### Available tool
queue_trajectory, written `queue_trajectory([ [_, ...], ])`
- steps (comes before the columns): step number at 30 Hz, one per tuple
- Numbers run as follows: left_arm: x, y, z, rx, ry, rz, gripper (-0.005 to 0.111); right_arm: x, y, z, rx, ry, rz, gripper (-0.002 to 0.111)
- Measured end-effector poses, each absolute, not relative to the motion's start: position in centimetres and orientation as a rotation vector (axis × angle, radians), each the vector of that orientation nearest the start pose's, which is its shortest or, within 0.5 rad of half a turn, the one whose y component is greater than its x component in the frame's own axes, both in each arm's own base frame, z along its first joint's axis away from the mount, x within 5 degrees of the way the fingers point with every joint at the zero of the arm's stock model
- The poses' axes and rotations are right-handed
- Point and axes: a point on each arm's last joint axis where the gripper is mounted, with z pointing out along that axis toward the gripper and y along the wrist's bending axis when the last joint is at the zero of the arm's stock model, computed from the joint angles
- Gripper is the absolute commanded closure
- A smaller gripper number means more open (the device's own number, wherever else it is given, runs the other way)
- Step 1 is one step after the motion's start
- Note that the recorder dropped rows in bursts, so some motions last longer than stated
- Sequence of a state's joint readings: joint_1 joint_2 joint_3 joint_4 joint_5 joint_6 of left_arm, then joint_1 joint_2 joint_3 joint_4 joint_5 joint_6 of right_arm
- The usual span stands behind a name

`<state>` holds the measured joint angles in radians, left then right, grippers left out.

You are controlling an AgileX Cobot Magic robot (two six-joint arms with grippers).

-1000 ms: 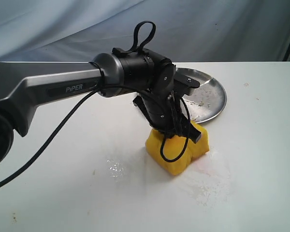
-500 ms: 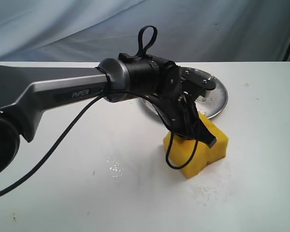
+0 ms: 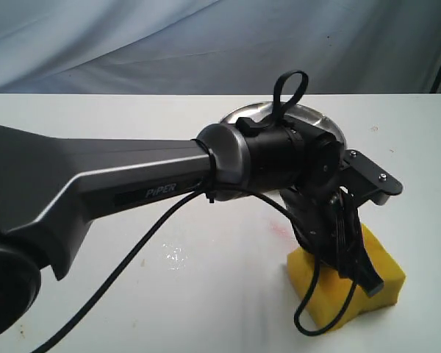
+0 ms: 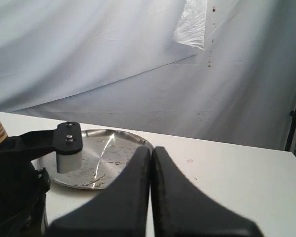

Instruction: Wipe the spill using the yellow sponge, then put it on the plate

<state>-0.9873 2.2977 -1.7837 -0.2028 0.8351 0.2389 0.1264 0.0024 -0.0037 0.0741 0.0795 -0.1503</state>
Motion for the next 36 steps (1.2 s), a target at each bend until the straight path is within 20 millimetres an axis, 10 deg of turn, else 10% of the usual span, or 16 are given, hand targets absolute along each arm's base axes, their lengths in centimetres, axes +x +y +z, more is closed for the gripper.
queue_trajectory([
  [11, 24.2, -39.7, 13.7, 1.587, 2.523, -0.241, 0.107, 5.6, 0.8, 20.7, -0.163, 1.553, 0.044, 0.108],
  [36, 29.3, -24.7, 14.2, 1.155, 2.785, 0.013, 0.107, 5.6, 0.8, 20.7, -0.163, 1.553, 0.044, 0.108],
])
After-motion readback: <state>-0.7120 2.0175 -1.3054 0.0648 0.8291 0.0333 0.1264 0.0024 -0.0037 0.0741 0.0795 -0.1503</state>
